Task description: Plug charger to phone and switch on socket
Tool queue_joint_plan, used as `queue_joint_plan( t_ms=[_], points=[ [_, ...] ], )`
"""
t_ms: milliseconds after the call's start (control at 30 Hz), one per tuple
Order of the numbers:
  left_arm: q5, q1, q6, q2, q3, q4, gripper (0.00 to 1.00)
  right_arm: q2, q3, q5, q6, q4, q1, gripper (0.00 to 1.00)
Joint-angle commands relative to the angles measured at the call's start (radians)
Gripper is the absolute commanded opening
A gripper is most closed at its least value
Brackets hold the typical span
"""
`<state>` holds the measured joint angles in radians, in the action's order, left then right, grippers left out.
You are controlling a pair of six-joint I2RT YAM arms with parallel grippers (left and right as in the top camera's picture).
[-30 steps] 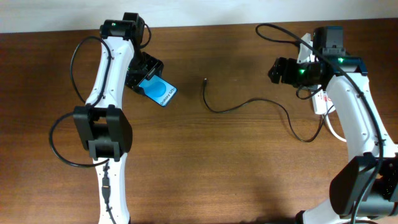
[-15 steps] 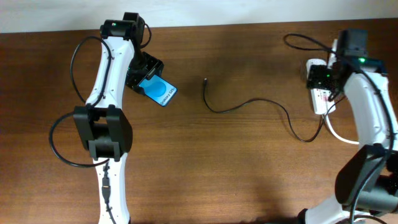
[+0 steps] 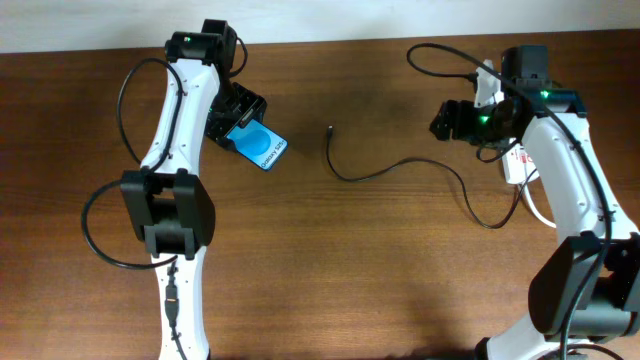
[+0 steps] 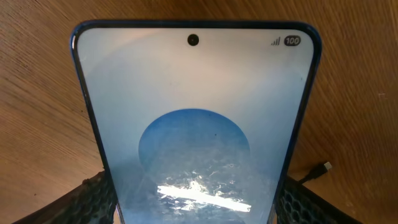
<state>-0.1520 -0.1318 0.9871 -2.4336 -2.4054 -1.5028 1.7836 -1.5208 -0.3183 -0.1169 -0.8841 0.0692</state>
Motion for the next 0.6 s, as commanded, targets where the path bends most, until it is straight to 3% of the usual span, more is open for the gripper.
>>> queue_joint_plan(
  t_ms=[0,200,400,467,567],
  points=[
    [-0.095,0.000,-0.009,0.005,-0.027,0.006,0.00,0.003,-0.022,-0.076,-0.085,0.002,-0.017,0.86],
    [-0.341,-0.001,0.047,0.005,-0.027,0.006,0.00,0.003,-0.022,-0.289,-0.159,0.037,-0.017,0.86],
    [-0.597,-0.001,0.249,0.005,-0.027,0.002,0.00,0.003,-0.023,-0.485,-0.179,0.074,-0.017,0.88],
    [-0.608,-0.006,0.301,0.005,-0.027,0.002,0.00,0.003,-0.023,-0.486,-0.269,0.092,-0.033,0.84],
    [-0.610,-0.016,0.300,0.005,-0.027,0.002,0.00,0.003,-0.023,-0.479,-0.293,0.132,-0.094,0.81]
  ],
)
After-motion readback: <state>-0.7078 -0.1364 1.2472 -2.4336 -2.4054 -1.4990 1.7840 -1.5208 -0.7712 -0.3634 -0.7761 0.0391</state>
